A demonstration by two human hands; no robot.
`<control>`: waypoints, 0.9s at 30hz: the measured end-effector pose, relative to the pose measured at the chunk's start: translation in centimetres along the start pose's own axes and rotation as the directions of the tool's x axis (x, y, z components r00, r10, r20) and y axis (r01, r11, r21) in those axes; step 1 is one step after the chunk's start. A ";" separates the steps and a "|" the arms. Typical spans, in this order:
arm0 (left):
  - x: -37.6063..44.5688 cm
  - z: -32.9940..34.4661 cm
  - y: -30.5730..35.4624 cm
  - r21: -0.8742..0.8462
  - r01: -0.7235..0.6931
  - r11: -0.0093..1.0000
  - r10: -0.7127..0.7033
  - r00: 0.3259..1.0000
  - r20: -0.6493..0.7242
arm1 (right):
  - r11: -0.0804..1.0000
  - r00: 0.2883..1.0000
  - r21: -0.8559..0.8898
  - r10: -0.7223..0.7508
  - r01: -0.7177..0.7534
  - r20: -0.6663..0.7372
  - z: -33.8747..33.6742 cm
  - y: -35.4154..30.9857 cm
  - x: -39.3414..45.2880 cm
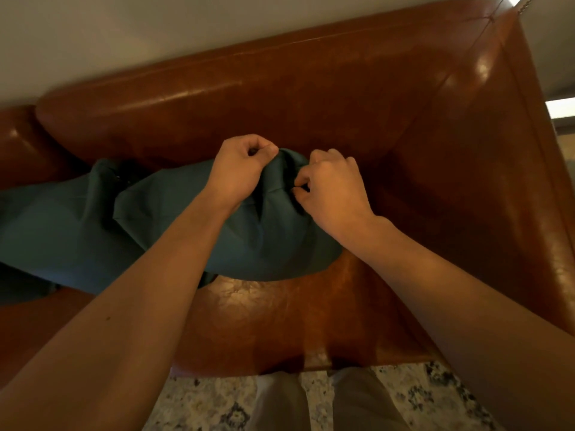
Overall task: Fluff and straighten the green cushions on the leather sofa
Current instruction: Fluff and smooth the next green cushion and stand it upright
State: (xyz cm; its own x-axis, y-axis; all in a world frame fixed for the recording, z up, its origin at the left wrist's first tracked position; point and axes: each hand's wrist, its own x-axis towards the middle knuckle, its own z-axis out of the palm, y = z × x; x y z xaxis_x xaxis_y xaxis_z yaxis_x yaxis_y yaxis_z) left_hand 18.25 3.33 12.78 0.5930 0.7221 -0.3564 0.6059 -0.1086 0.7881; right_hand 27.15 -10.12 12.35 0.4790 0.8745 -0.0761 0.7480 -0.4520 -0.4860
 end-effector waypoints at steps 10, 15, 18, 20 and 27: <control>-1.2 0.4 0.6 0.197 -0.177 0.964 0.204 0.971 -0.123 | 0.930 0.940 0.360 0.183 -0.071 -0.287 -0.4 0.4 -2.6; -4.1 1.6 2.5 0.364 -0.146 0.920 0.207 0.969 -0.136 | 0.863 0.884 0.496 0.300 -0.092 -0.358 0.1 0.8 -4.2; -4.6 2.5 3.1 0.348 -0.031 0.937 0.055 0.997 -0.058 | 0.821 0.851 0.562 0.365 -0.103 -0.378 0.8 0.5 -4.9; -4.6 2.7 3.1 0.265 0.000 0.964 0.002 1.000 -0.010 | 0.798 0.828 0.591 0.406 -0.115 -0.386 1.2 0.4 -5.3; -6.1 3.8 2.3 0.004 0.046 0.999 -0.046 0.998 0.042 | 0.731 0.870 0.679 0.374 -0.065 -0.320 1.6 -0.5 -5.9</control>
State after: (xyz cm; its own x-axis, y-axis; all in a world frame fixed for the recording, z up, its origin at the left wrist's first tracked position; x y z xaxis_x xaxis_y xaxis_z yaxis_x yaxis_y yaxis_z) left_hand 18.06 -3.96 14.88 0.5865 0.6969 -0.4127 0.6344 -0.0784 0.7690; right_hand 23.21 -14.73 11.62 0.8441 0.5353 0.0307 0.2042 -0.2680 -0.9415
